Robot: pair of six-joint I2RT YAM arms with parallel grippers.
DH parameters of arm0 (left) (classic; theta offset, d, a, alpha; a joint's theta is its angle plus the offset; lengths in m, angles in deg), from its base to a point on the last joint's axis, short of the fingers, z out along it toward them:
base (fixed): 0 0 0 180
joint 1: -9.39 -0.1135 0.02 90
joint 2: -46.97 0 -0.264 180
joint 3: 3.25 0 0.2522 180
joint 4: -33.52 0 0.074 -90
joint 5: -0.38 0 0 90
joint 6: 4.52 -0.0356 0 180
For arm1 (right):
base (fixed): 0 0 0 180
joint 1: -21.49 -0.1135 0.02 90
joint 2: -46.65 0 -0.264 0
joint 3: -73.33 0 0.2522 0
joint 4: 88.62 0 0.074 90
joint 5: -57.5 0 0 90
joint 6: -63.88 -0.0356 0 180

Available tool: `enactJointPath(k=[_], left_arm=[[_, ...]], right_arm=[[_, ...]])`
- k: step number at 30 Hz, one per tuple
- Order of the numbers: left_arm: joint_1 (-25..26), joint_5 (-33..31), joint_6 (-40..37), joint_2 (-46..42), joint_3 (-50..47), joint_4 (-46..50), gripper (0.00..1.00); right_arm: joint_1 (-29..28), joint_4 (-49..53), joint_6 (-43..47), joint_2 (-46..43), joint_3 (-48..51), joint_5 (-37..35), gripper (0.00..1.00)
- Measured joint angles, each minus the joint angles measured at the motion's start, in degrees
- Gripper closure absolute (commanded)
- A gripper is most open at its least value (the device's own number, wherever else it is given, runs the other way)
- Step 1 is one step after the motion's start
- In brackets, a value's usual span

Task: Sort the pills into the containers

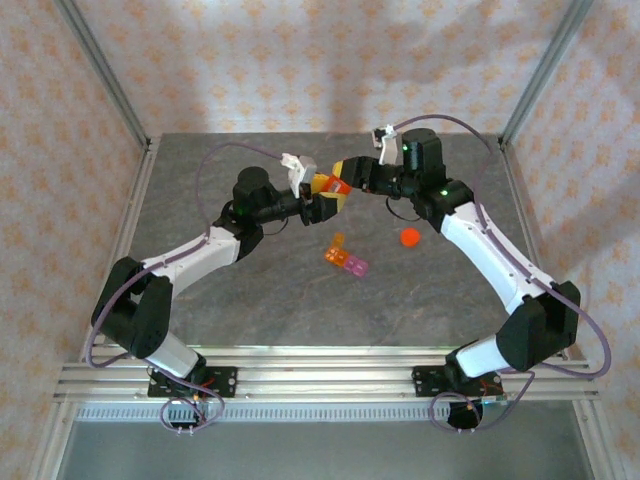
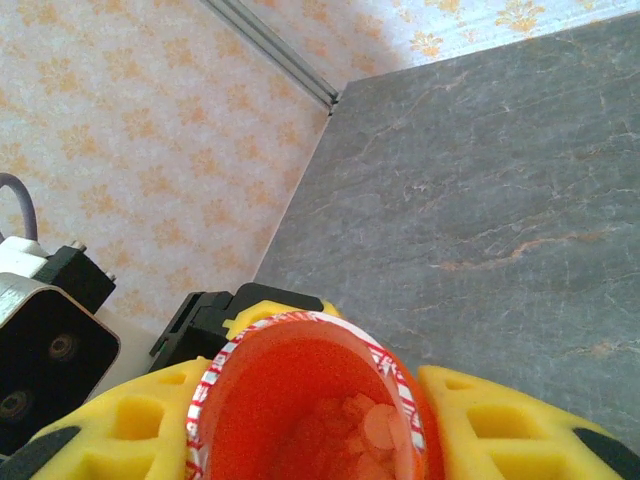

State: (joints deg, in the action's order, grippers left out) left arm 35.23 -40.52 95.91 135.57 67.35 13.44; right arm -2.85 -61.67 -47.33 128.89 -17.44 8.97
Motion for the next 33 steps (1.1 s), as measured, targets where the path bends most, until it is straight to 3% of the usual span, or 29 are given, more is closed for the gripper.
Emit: enactJointPath(k=[19, 24, 29, 31, 33], left_arm=[[-0.1, 4.8, 0.3, 1.9, 3.5, 2.1, 0.43], [-0.1, 5.7, 0.5, 2.3, 3.5, 2.4, 0.56], [-0.1, 6.0, 0.8, 2.6, 3.5, 2.3, 0.82], [-0.1, 6.0, 1.1, 2.6, 3.5, 2.3, 0.93], [-0.1, 6.0, 1.1, 2.6, 3.5, 2.3, 1.00]], right_arm=[[0.0, -0.8, 0.0, -0.1, 0.0, 3.5, 0.79], [0.0, -0.7, 0.1, 0.0, 0.0, 3.5, 0.79], [0.0, -0.5, 0.2, 0.2, 0.0, 3.5, 0.78], [0.0, -0.5, 0.2, 0.2, 0.0, 3.4, 0.72], [0.0, -0.5, 0.2, 0.2, 0.0, 3.3, 0.59]])
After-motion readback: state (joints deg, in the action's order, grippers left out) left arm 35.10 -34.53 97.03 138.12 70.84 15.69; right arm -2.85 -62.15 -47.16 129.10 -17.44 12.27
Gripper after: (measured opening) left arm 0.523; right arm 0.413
